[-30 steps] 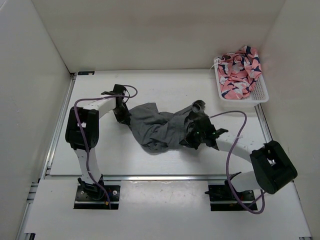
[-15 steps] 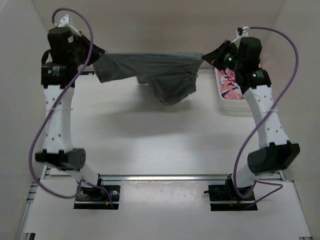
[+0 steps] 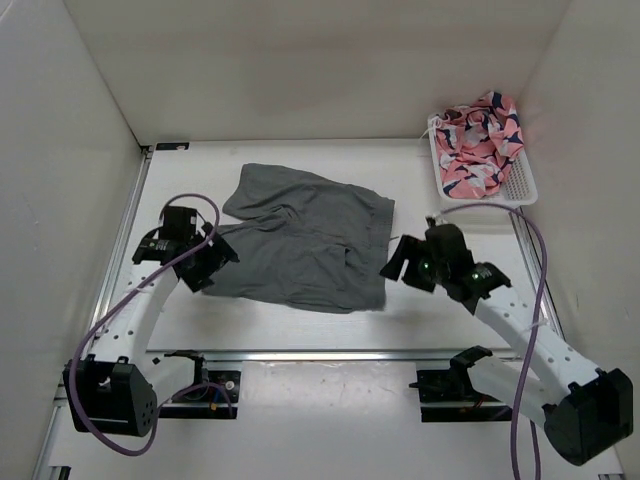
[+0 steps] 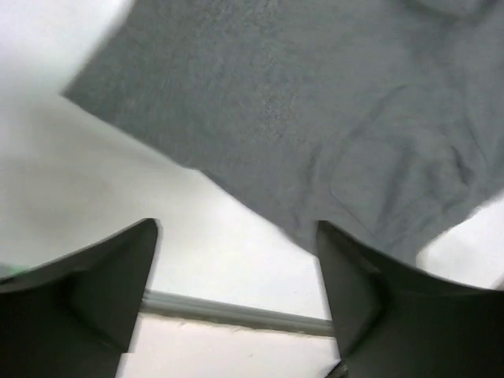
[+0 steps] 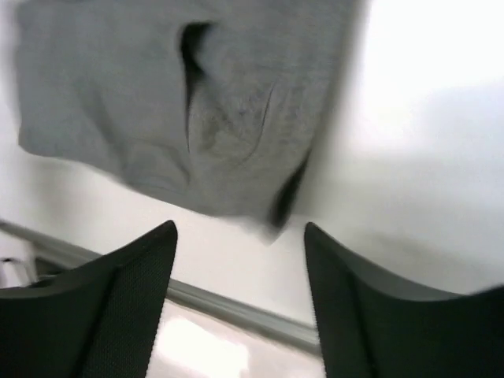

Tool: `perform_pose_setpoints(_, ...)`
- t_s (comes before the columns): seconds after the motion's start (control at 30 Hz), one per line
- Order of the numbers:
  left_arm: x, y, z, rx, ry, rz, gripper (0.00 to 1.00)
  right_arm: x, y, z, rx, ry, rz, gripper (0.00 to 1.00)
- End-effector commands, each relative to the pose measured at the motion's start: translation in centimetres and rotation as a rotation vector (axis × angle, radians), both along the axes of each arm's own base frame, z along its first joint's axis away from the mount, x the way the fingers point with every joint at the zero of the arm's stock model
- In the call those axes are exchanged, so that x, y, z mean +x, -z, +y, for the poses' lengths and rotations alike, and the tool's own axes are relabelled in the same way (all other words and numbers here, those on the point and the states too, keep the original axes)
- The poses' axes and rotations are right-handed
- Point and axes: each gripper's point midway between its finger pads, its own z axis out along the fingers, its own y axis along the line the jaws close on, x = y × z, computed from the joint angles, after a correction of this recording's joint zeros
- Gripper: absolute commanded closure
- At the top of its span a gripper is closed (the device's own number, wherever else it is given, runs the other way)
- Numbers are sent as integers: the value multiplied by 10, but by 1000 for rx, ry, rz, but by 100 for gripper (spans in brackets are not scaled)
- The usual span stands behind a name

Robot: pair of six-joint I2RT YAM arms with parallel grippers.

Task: Fold and stack the shorts
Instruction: Flatten the shorts out, then fold the shorts

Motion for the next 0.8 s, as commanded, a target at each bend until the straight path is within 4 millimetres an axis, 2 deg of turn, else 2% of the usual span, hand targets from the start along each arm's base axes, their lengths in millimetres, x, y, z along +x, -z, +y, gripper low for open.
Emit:
perform_pose_setpoints(0.0, -3, -16, 5, 3, -60, -81, 2, -17, 20, -30, 0, 225, 67, 21)
perform_pose_setpoints(0.03, -5, -15, 5, 4, -60, -72, 1, -21, 17, -34, 24, 260, 59, 21)
perform_pose_setpoints(0.07, -11, -11, 6, 6, -60, -57, 1, -25, 24, -39, 48, 332, 92, 21)
perform_pose_setpoints(0.13, -19, 1, 9, 11, -97, -8, 5, -31, 23, -41, 98, 370, 96, 21)
perform_pose_setpoints(0.17, -24, 8, 12, 20, -117, 19, 5, -35, 32, -41, 123, 410, 130, 21)
perform_pose_setpoints(0.23, -31, 21, 21, 25, -183, 69, 6, -41, 37, -31, 184, 392, 177, 23)
perform_pose_setpoints(0.27, -30, 27, 24, 29, -197, 95, 6, -46, 47, -27, 213, 410, 223, 23)
perform_pose_setpoints(0.33, -34, 41, 33, 34, -237, 154, 6, -43, 46, -15, 292, 390, 233, 23)
perform_pose_setpoints(0.37, -32, 42, 24, -41, -221, 170, 6, -50, 60, -9, 312, 376, 282, 22)
perform_pose_setpoints(0.4, -33, 55, 22, -89, -233, 209, 6, -49, 63, -4, 350, 383, 304, 22)
perform_pose_setpoints(0.43, -34, 60, 17, -119, -219, 224, 6, -42, 57, 4, 409, 371, 278, 22)
perform_pose_setpoints(0.47, -34, 65, 14, -136, -226, 237, 5, -46, 72, 5, 412, 383, 320, 22)
perform_pose_setpoints(0.53, -36, 76, 25, -109, -275, 270, 4, -45, 69, 16, 458, 373, 333, 23)
perform_pose_setpoints(0.6, -31, 84, 35, -89, -319, 281, 2, -49, 80, 18, 428, 367, 359, 23)
perform_pose_setpoints(0.67, -27, 91, 44, -74, -332, 291, 2, -45, 81, 21, 432, 371, 355, 23)
perform_pose_setpoints(0.77, -25, 104, 46, -74, -344, 331, 4, -39, 88, 23, 425, 390, 363, 24)
